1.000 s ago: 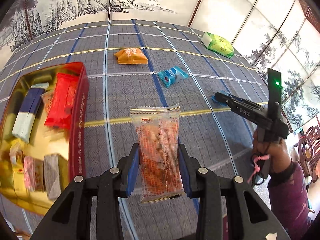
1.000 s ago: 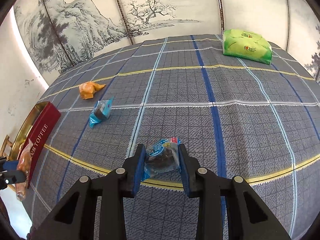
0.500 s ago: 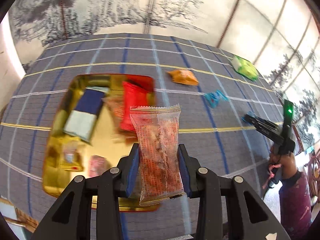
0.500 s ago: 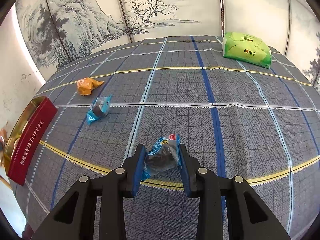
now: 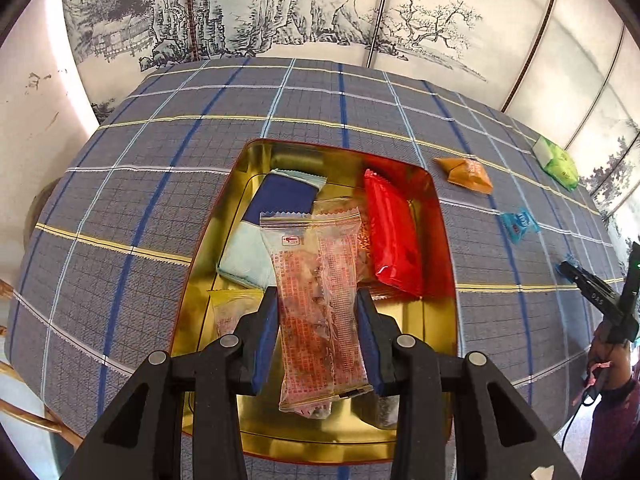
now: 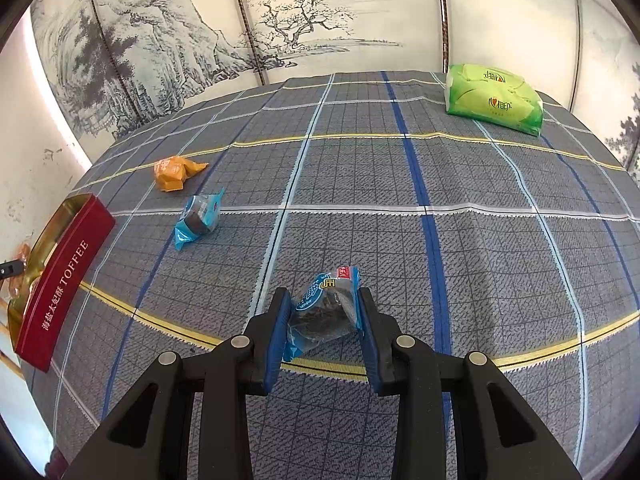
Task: Organize snacks
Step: 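Carry the cracker bag into the gold tray while the right gripper grasps a blue candy packet, then carry the blue candy packet into the gold tray and open the right gripper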
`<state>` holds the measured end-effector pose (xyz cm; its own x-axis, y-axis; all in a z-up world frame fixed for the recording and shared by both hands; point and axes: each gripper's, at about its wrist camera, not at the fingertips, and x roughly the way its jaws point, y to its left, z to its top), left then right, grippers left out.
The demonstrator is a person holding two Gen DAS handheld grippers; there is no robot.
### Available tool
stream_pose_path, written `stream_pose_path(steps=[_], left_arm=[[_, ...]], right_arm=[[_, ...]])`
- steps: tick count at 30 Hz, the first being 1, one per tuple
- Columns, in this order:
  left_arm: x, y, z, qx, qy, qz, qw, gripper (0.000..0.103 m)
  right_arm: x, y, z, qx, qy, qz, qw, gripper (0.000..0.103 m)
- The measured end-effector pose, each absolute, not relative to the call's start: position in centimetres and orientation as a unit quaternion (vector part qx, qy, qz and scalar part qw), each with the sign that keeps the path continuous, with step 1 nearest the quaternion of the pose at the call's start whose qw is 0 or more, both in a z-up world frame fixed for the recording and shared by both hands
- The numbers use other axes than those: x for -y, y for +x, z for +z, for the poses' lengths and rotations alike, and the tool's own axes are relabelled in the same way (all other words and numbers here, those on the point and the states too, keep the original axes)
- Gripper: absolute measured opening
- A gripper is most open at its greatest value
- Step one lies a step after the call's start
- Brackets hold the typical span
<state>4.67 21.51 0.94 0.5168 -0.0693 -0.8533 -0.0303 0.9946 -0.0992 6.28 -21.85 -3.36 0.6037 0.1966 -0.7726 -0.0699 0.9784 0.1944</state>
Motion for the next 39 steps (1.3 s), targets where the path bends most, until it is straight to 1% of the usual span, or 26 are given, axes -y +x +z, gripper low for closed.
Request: stream_pose_path(steps=[22, 33, 34, 35, 36, 38, 39], left_arm=[[-21.8, 6.1, -1.5, -0.511, -0.064, -0.007, 0.857, 0.033], [-21.8, 5.9, -1.7, -0.511, -0.061, 0.003, 0.858, 0.035], [-21.8, 5.8, -1.6, -0.51, -0.061, 0.006, 0.858, 0.037], [-21.8, 5.6, -1.4, -0.509, -0.06, 0.01, 0.858, 0.043], [-21.7, 5.3, -1.3, -0.508, -0.059, 0.013, 0.859, 0.046], [-21.5, 4.6, -0.6, -0.494, -0.051, 0.022, 0.868, 0.058], [-21.3, 4.3, -0.4, -0.49, -0.046, 0.024, 0.87, 0.06]], right_arm=[[21.8, 6.3, -3.4, -0.439, 0.072, 0.074, 0.892, 0.034], [21.8, 6.3, -3.3, -0.44, 0.071, 0.074, 0.892, 0.034], [21.8, 6.3, -3.3, -0.44, 0.071, 0.074, 0.892, 0.034], [21.8, 6.3, -3.3, -0.441, 0.07, 0.074, 0.892, 0.034], [21.8, 6.3, -3.3, -0.441, 0.069, 0.073, 0.892, 0.034], [21.8, 6.3, -3.3, -0.441, 0.068, 0.073, 0.892, 0.034], [21.8, 6.4, -3.4, -0.441, 0.066, 0.072, 0.892, 0.034]])
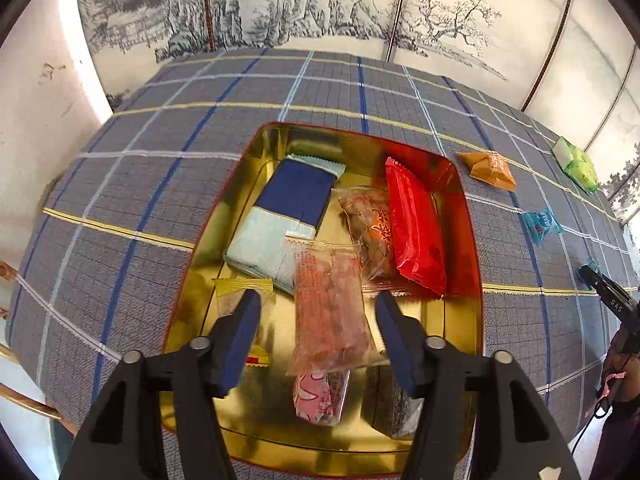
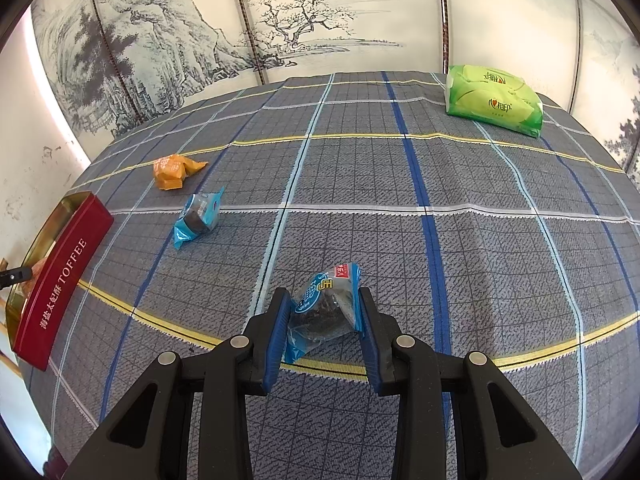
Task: Organize snacks
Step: 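Carry the blue candy packet into the gold tray and open the right gripper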
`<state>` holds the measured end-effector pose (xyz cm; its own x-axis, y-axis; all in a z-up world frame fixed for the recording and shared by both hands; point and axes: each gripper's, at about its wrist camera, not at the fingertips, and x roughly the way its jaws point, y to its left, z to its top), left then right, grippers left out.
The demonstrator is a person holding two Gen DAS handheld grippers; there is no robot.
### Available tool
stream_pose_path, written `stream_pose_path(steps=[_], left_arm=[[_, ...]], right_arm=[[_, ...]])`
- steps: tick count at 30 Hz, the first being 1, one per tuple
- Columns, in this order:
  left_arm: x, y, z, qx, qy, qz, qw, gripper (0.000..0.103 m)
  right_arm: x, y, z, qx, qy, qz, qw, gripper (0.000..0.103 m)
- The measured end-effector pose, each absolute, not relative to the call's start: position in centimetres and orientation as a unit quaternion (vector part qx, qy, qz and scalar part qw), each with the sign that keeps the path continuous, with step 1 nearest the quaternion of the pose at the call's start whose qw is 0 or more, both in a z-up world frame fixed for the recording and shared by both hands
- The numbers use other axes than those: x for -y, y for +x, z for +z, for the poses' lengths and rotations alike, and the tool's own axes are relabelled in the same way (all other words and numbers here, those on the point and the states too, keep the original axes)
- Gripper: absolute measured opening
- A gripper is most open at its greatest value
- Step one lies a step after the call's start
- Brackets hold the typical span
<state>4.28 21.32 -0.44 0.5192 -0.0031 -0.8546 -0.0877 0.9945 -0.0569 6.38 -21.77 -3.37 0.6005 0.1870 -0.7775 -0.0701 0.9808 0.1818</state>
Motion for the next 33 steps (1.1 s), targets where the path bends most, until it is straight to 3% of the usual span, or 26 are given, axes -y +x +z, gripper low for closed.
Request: stream_pose_path(steps=[18, 33], left_arm=[[-19.9, 0.8, 0.5, -0.475, -0.033, 0.012, 0.879, 0.063], [-18.9, -0.5, 0.8, -0.468, -0.022, -0.003, 0.883, 0.063]], right_arm=[[20.8, 3.8, -2.9, -0.436, 0.069, 0.068, 0.895, 0.027], [18.1, 0.4, -0.6, -0.422, 0.074, 0.103, 0.898, 0.026]])
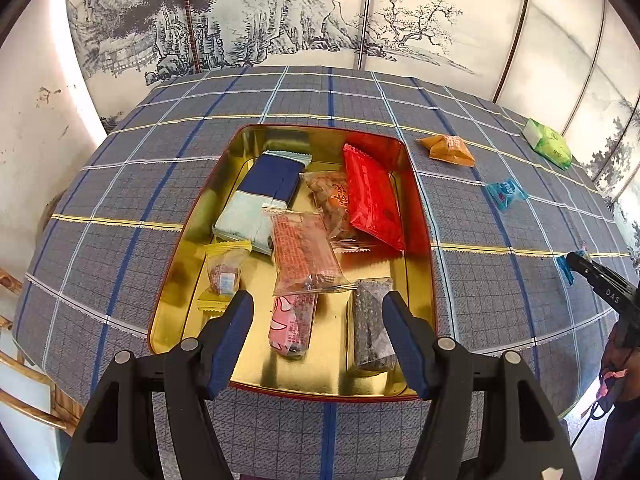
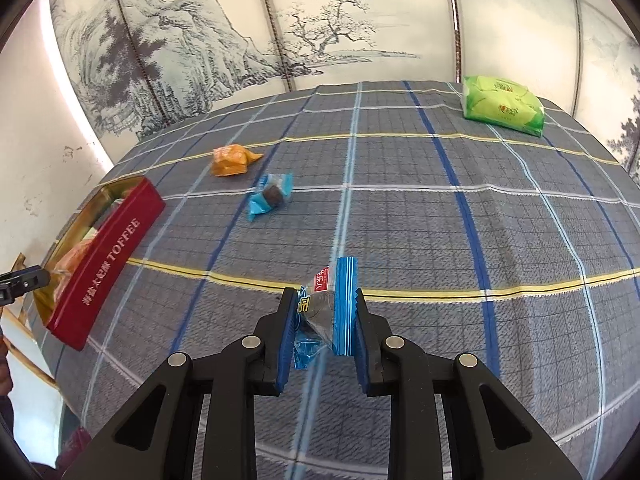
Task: Organize snacks
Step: 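Carry the blue candy packet into the gold tray and open the right gripper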
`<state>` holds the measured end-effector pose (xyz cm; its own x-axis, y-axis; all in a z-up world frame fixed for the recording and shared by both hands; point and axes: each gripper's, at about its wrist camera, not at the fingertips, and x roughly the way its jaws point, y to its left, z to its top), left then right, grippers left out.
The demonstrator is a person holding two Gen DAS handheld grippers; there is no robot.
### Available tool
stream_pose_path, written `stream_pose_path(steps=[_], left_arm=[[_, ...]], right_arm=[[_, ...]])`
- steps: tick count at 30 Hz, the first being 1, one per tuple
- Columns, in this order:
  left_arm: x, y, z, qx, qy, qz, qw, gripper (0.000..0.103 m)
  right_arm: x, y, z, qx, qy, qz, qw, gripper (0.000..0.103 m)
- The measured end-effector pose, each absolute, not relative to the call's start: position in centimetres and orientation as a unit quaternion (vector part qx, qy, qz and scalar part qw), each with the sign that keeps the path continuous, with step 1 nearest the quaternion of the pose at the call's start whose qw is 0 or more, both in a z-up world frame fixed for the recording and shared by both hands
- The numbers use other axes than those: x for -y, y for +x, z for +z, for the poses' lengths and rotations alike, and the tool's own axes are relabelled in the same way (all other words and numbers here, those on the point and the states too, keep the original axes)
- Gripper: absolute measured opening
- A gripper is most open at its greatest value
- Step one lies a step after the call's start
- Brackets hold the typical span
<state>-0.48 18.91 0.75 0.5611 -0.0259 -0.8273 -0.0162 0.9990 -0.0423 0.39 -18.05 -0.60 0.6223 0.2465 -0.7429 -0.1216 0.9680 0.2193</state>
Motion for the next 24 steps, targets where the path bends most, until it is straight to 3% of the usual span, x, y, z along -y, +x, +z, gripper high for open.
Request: stream_pose_path(steps=[24], left_arm=[[-19.4, -2.0, 1.1, -0.428, 0.029, 0.024, 0.903, 0.073]], right_arm=[[7.8, 0.1, 3.2, -0.407, 0.026, 0.199, 0.891, 0.026]])
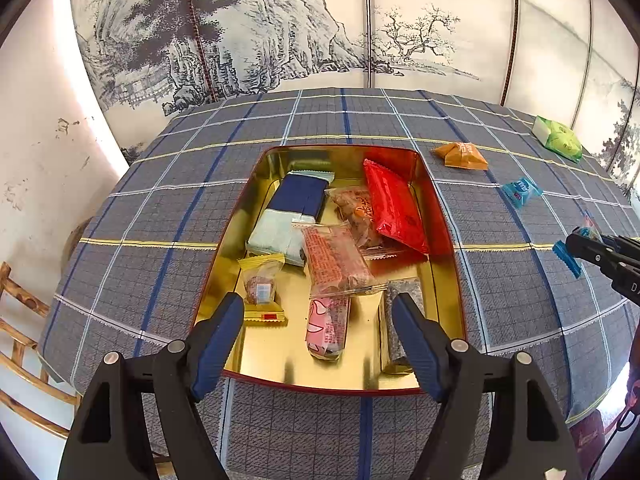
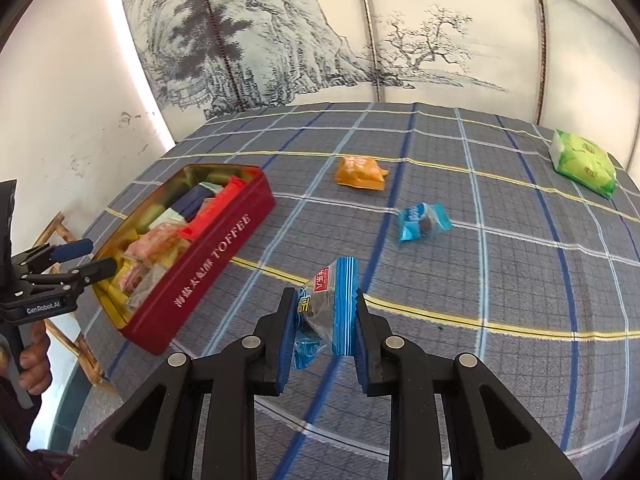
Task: Organize snacks
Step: 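Carry the blue candy packet into the gold tray and open the right gripper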
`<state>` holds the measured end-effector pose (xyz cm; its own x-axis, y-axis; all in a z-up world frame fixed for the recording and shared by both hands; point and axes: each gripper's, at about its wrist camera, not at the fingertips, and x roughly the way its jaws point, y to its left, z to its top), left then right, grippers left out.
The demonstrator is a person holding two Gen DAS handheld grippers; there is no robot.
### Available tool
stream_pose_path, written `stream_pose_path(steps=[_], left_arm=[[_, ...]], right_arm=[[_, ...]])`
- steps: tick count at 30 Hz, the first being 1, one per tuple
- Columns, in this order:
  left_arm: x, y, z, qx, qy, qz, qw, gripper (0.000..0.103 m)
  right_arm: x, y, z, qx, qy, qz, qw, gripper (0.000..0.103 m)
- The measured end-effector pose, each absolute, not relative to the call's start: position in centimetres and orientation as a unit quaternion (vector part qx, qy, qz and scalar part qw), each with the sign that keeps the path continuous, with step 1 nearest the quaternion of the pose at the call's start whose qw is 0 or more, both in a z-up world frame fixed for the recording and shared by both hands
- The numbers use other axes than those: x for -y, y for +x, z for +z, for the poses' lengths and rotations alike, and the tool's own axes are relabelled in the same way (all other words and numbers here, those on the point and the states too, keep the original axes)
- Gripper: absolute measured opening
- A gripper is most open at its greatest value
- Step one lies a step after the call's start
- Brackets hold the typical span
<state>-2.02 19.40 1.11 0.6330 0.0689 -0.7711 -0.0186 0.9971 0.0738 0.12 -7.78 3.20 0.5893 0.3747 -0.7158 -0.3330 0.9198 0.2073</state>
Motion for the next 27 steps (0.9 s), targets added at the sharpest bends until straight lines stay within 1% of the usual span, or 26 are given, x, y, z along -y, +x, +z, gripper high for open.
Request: stream_pose_path(steps=[10, 13, 18, 27], left_arm=[[-20.2, -2.5, 0.9, -0.424, 0.031, 0.032, 0.904, 0.073], [-20.6, -2.7, 0.8, -0.425, 0.029, 0.036, 0.904, 0.075], [-21.4, -3.0, 0.7, -0.423, 0.025, 0.044, 0.905, 0.076], [-24.3, -3.8, 0.7, -0.413, 0.016, 0.089, 0.906, 0.077]], right_arm=[[3.5, 0.1, 4.7, -0.4, 0.016, 0.241, 0.884, 0.026], [2.0, 0.0, 5.0, -0.398, 0.009, 0.254, 0.881, 0.026], [-0.3, 0.1, 5.6, -0.398, 0.004, 0.279, 0.874, 0.026], [-5.6, 0.9, 6.1, -0.406, 0.002, 0.334, 0.851, 0.026]])
